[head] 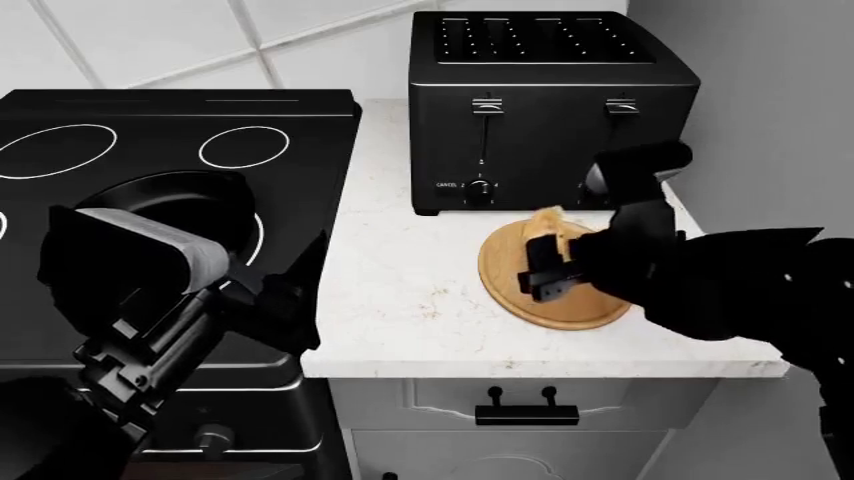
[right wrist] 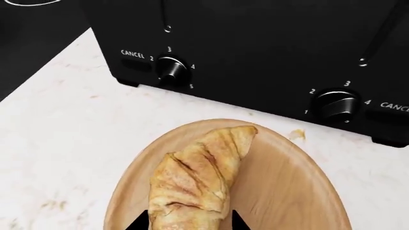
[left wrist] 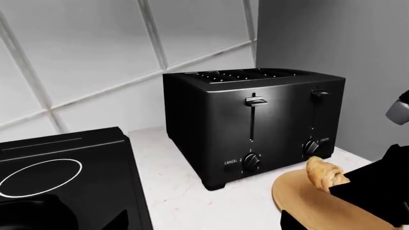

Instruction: Pick the croissant and place it on the pan. Then turn on the stove to warm the croissant.

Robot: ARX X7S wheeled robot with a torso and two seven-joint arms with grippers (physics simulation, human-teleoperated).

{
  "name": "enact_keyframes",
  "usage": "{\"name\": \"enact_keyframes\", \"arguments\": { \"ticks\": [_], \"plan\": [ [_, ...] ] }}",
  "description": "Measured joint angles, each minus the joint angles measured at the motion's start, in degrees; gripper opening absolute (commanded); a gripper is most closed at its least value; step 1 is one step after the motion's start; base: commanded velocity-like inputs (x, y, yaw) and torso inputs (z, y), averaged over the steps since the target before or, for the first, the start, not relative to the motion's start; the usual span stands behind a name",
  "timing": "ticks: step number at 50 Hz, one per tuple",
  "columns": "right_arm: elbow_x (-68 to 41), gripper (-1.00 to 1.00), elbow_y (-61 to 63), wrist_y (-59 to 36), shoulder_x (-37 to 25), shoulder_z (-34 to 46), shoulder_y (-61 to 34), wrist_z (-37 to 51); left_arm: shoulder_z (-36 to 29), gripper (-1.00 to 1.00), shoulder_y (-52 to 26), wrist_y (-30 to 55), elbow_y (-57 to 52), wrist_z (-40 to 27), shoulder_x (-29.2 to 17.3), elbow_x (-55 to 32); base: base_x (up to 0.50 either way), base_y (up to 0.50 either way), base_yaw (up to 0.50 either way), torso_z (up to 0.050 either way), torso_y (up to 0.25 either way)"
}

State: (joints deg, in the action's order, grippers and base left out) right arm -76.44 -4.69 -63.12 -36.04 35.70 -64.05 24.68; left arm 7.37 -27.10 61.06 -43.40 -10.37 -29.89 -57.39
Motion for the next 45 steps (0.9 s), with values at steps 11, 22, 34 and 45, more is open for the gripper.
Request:
{"name": "enact_keyframes", "arguments": {
  "ticks": [11,22,34,45],
  "plan": [
    [-1.7,-1.0,8.0,0.3,-2.6,-1.4,1.6,3.7,-0.2,1.0,0.0,-0.6,0.0,-0.4,0.2,0.0,0.0,0.0,0.0,0.0,0.0],
    [-4.5,-1.0,15.7,1.4,-4.6,-3.7,3.7,8.1,-0.3,1.0,0.1,-1.2,-0.1,-0.8,0.3,0.1,0.0,0.0,0.0,0.0,0.0],
    [-9.0,-1.0,23.4,4.3,-6.4,-7.5,6.4,12.7,-0.5,1.0,-0.5,-1.4,-0.1,-1.7,0.6,-0.2,0.0,0.0,0.0,0.0,0.0],
    [-13.5,-1.0,29.6,6.9,-7.7,-10.9,7.9,16.7,-0.3,1.0,-0.8,-1.3,-0.4,-2.6,0.7,-1.0,0.0,0.0,0.0,0.0,0.0]
  ]
}}
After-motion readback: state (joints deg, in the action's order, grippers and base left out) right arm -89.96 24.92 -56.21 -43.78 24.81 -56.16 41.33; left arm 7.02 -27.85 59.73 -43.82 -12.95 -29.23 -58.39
